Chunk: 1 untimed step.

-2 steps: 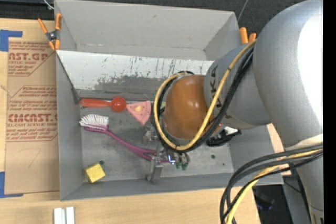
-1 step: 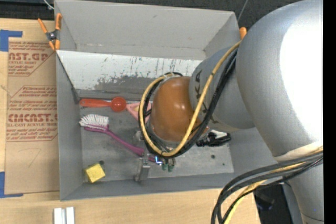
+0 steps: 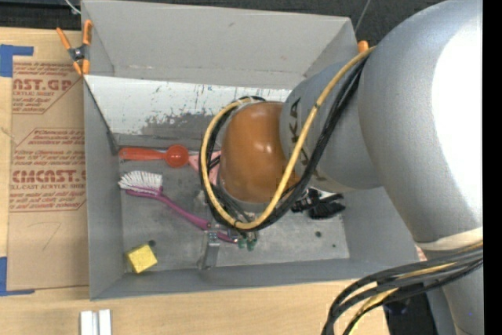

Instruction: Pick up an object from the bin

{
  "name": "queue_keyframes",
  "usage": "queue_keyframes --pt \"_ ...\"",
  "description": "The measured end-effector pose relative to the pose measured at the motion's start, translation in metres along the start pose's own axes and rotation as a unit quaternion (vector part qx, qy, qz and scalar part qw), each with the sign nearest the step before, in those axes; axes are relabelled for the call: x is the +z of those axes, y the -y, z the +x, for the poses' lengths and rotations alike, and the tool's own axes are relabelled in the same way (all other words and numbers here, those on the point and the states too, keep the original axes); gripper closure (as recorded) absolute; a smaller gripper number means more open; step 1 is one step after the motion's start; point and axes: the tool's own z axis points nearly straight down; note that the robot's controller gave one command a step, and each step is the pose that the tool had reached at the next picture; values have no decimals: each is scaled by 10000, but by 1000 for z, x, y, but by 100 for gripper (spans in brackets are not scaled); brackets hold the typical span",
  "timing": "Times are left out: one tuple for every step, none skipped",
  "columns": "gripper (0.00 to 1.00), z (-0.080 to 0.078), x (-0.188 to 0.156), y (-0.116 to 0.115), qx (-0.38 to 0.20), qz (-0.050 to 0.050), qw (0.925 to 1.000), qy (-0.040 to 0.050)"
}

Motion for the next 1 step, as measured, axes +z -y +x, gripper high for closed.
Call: queue_keyframes --pt "0 -8 30 -2 785 -19 9969 27"
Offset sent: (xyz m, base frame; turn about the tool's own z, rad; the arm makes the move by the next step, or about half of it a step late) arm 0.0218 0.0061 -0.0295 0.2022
